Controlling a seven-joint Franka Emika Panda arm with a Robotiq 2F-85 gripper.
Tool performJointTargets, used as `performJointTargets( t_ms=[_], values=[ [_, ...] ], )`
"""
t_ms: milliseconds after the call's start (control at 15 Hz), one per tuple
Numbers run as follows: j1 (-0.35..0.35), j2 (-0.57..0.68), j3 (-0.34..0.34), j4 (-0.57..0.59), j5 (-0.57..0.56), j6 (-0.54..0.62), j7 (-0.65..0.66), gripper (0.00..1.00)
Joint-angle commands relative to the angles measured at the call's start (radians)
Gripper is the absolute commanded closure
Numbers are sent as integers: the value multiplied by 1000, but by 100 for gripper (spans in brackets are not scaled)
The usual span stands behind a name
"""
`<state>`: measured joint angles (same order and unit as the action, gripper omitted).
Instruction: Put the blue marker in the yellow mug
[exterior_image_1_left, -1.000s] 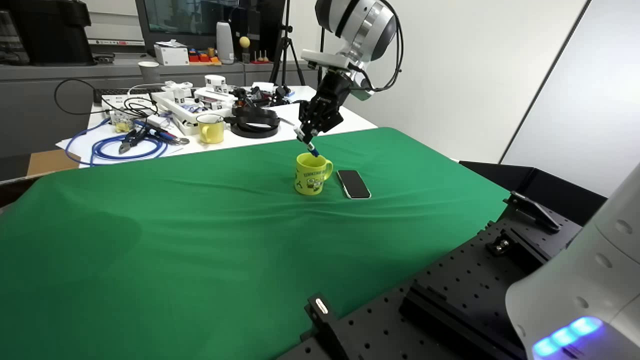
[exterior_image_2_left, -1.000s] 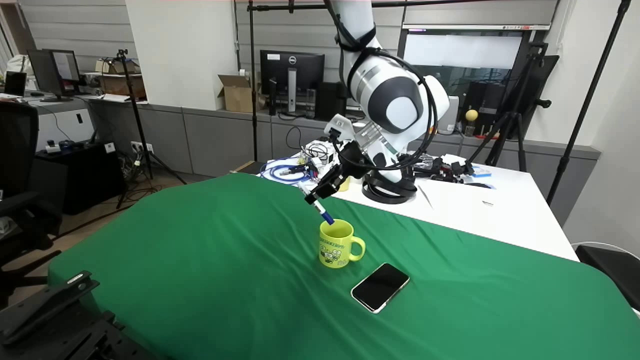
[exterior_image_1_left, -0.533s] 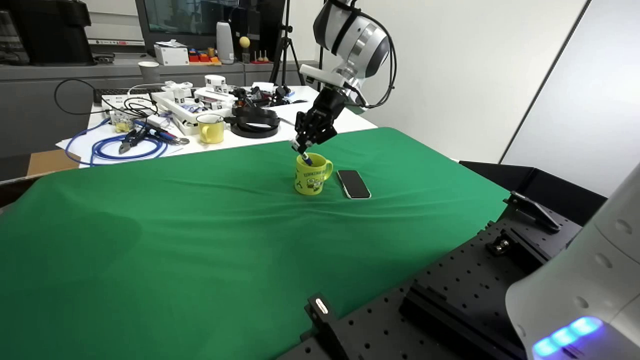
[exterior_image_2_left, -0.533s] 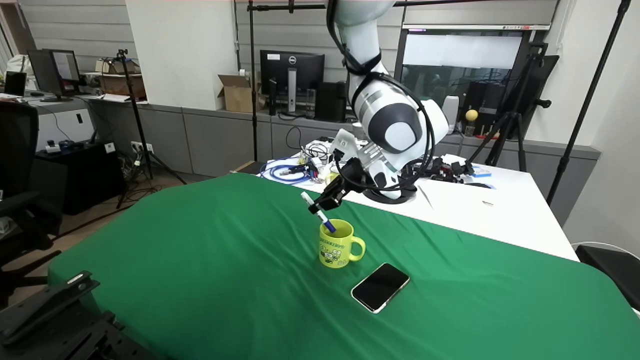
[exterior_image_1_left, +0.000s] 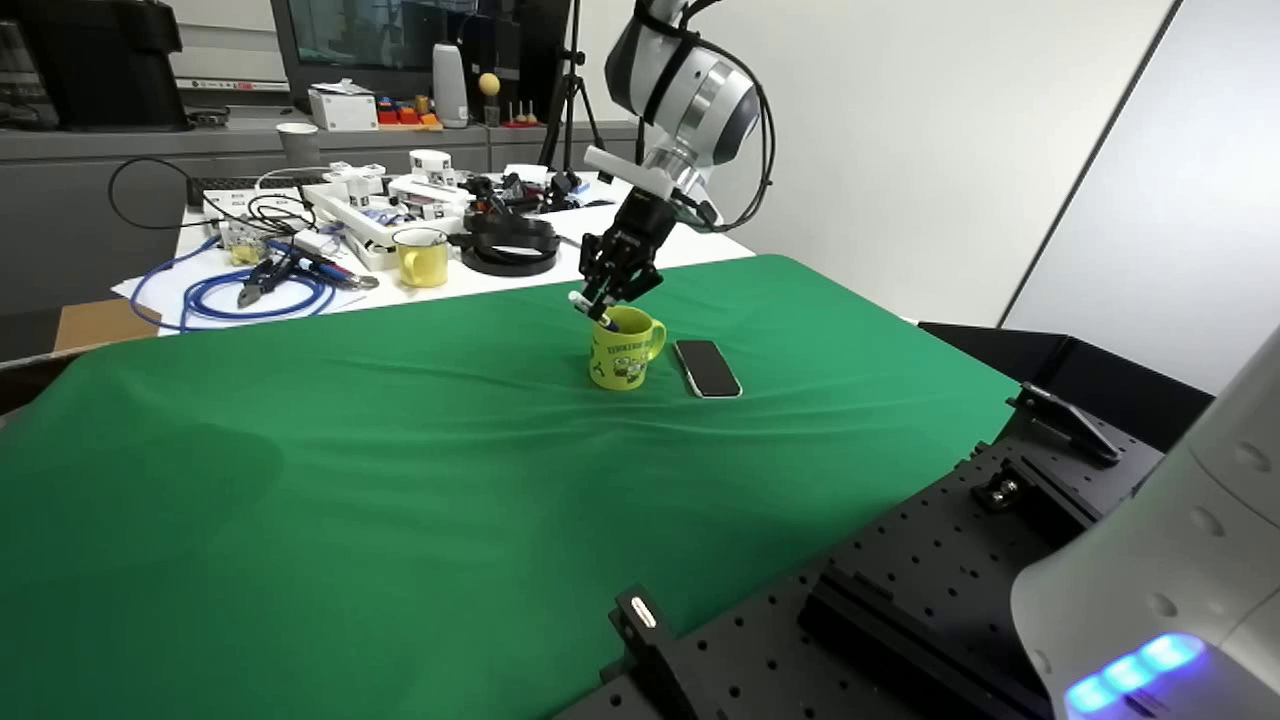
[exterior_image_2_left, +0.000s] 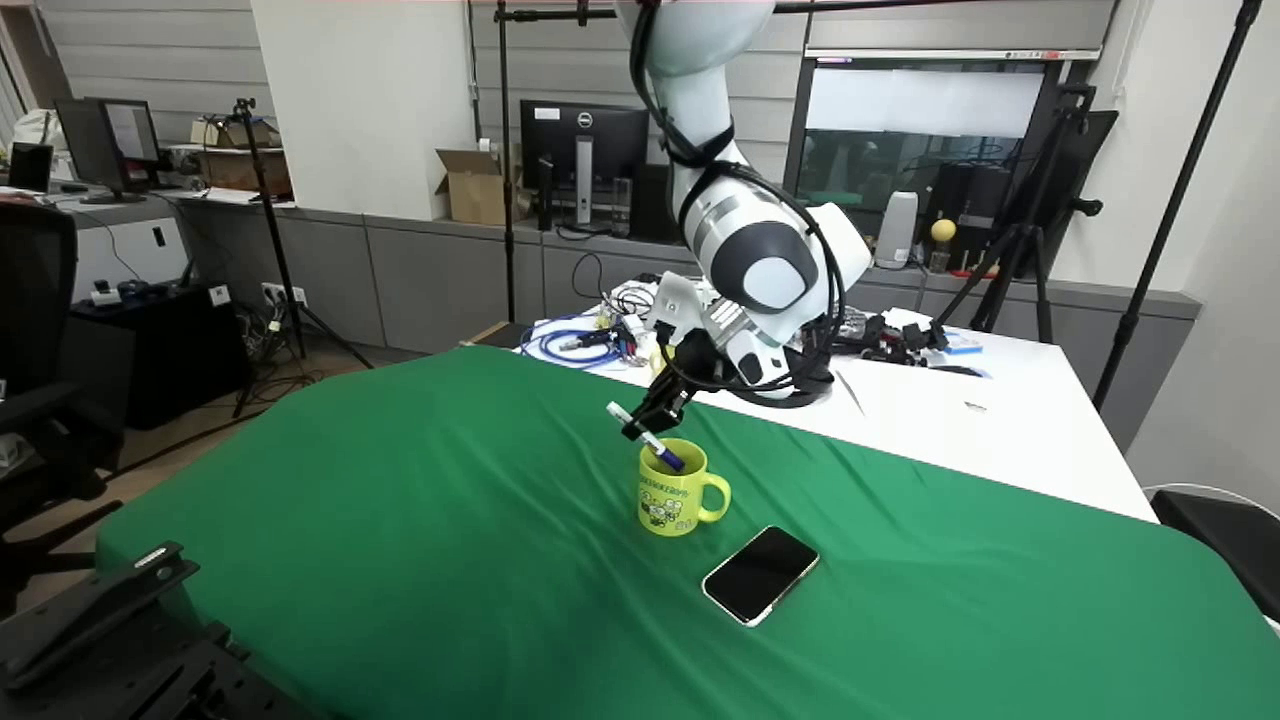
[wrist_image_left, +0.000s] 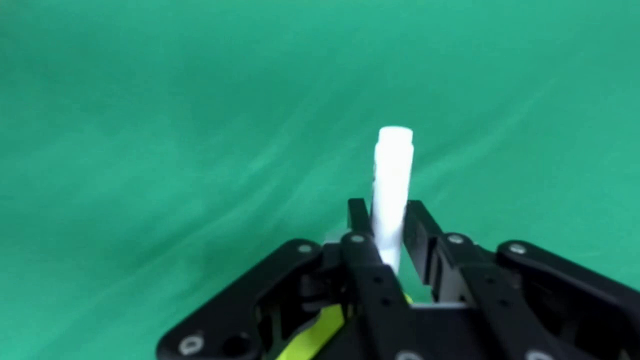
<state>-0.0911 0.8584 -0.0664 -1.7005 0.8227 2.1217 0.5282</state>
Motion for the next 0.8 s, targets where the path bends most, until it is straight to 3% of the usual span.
performJointTargets(
  t_ms=[0, 400, 667, 733],
  values=[
    [37, -38, -4, -16, -17, 22, 3, 44],
    [84, -161, -9, -66, -65, 29, 11, 2],
    [116, -269, -21, -138, -154, 36, 35, 0],
    [83, -190, 6, -60, -126, 28, 8, 0]
  ],
)
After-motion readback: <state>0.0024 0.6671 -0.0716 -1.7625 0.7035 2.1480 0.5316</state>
